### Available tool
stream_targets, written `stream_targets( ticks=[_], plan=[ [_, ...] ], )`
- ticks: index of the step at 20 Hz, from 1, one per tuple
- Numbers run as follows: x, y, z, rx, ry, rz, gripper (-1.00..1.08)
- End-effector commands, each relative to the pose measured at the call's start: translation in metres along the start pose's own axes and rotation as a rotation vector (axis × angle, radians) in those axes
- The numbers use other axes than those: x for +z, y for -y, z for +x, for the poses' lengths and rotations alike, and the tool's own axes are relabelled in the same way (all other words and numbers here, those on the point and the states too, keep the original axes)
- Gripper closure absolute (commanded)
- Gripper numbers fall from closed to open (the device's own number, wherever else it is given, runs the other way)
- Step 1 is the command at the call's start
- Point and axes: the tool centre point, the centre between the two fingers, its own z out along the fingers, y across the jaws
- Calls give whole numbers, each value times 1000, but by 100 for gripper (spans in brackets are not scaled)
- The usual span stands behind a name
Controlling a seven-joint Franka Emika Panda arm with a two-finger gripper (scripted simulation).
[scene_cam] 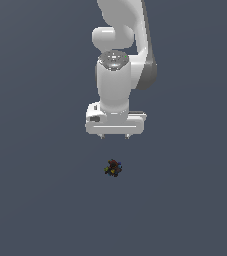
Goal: Pick up the object and move it to a goal position.
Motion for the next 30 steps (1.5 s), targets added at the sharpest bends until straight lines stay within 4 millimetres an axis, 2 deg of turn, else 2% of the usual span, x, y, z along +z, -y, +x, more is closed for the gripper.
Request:
stream_targets(
  ticks=[1, 17, 30],
  plan=[
    [0, 0, 0, 0, 0, 0, -92],
    [6, -1, -2, -13, 1, -3, -92],
    [23, -2, 8, -225, 14, -13, -92]
  ],
)
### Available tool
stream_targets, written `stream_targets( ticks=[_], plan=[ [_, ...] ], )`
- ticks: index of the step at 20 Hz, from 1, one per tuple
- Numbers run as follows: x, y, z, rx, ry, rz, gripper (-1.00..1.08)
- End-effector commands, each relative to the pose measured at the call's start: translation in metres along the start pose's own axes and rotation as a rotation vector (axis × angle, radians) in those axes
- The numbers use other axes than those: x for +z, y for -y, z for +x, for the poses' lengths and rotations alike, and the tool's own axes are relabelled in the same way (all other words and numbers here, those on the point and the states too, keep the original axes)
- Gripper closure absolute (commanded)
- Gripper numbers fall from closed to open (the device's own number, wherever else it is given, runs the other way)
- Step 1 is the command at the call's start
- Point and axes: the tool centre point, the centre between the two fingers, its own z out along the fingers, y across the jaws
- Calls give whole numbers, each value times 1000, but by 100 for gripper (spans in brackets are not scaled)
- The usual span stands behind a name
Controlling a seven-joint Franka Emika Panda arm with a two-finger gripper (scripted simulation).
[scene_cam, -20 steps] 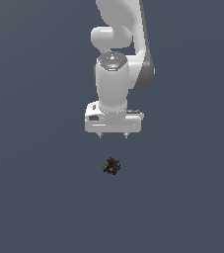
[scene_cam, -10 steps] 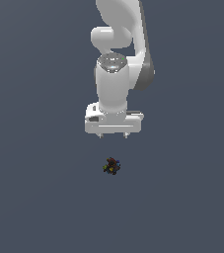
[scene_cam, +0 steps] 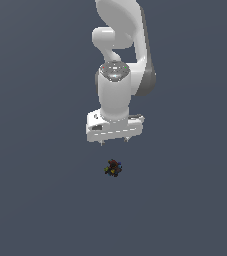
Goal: Pick up the object and move it to a goal position.
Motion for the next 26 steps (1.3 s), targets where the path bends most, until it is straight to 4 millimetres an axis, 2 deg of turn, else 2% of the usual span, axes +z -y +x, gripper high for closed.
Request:
stream_targets(
  ticks=[1, 26],
  plan=[
    [5, -1, 3, -62, 4, -2, -92],
    [65, -10, 31, -771, 38, 8, -92]
  ],
)
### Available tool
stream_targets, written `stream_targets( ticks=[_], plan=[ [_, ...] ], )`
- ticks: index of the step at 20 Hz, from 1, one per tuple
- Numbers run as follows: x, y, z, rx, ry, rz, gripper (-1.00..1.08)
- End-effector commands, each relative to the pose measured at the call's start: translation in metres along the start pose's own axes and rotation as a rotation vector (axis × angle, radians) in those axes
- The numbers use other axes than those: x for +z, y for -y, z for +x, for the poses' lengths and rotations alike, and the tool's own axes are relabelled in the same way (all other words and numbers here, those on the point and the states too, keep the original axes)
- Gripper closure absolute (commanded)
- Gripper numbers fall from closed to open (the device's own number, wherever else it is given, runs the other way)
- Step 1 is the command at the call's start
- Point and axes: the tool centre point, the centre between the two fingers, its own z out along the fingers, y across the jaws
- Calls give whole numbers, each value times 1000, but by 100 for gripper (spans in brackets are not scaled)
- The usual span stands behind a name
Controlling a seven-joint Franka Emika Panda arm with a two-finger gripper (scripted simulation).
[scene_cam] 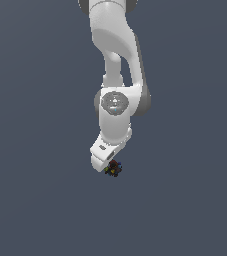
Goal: Pick up the object and move it to a goal position.
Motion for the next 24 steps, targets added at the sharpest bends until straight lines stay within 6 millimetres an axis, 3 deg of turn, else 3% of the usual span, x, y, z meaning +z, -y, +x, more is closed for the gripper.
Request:
stream_targets(
  ticks=[1, 12, 24],
  plan=[
    [6, -3, 1, -72, 1, 2, -92],
    [26, -10, 5, -296, 0, 11, -92],
    [32, -12, 6, -348, -1, 13, -92]
  ],
)
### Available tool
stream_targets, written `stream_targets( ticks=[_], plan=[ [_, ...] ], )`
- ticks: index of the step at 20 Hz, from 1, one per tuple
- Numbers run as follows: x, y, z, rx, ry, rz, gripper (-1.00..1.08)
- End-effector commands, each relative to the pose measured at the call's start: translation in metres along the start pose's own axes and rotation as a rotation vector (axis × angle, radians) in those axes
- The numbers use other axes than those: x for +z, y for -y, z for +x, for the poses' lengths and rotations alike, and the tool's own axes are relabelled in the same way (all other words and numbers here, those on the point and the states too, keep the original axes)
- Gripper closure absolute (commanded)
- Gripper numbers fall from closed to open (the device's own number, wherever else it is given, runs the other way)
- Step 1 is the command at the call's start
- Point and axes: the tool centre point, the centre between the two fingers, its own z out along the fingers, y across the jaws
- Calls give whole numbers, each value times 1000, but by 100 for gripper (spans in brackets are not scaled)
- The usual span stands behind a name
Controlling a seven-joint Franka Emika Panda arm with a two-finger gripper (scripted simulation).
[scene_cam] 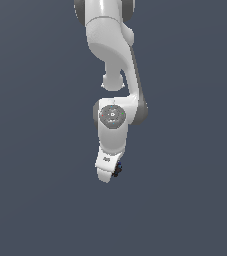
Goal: Pick up the object and move it to a goal position.
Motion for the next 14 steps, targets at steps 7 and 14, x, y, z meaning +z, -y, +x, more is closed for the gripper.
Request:
stream_targets(
  ticks=[7, 14],
  plan=[
    [30, 1, 0, -3, 0, 0, -92],
    [50, 1, 0, -5, 0, 0, -92]
  ],
)
